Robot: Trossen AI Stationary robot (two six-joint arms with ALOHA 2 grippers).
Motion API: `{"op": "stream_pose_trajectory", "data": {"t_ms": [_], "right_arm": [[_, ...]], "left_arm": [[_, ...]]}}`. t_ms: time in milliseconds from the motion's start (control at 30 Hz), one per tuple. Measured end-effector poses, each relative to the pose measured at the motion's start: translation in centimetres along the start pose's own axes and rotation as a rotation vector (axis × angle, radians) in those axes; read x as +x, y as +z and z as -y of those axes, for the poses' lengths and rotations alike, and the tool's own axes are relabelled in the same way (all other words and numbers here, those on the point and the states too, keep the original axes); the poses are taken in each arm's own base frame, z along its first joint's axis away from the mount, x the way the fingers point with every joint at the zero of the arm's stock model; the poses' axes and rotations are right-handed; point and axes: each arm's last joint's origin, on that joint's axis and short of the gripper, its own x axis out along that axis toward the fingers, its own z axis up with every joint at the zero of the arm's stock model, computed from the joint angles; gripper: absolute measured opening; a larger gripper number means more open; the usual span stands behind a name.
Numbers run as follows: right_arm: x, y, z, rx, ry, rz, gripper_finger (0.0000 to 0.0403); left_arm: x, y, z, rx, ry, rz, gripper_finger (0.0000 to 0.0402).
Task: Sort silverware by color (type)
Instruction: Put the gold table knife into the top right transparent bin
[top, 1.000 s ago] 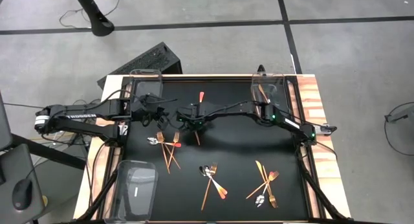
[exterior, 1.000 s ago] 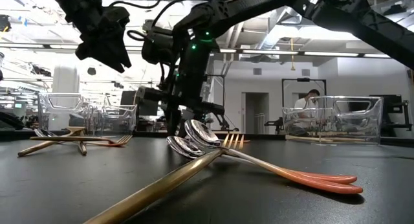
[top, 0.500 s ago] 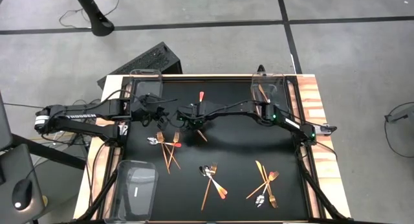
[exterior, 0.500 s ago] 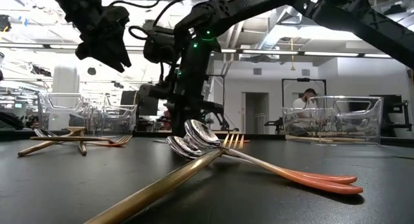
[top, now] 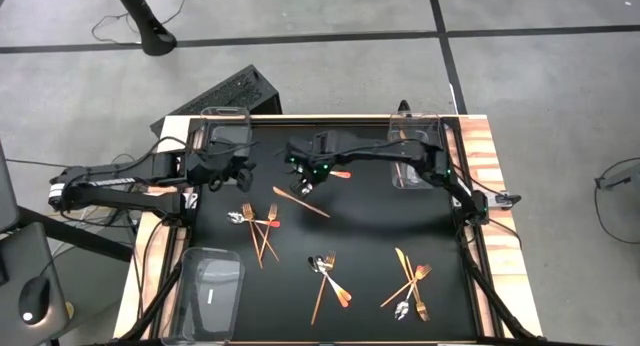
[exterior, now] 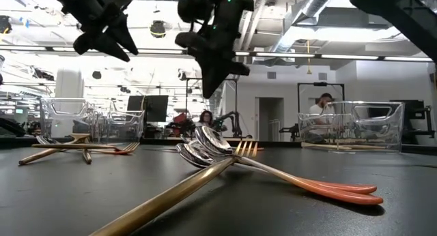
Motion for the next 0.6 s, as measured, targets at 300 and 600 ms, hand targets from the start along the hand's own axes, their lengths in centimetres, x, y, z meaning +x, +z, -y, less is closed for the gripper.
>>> {"op": "stream_pose_trajectory", "data": {"t_ms": [300, 600], "right_arm": [[5.8, -1.5, -3.1, -0.188, 0.006, -0.043, 0.0065], [9.7, -4.0, -5.3, -0.266, -0.024, -0.126, 0.0111]], "left_arm": [[0.5, -0.1, 0.3, -0.021, -0.005, -0.020, 0.0155], [0.7, -0.1, 0.4, -0.002, 0.017, -0.010, 0.0155]]}}
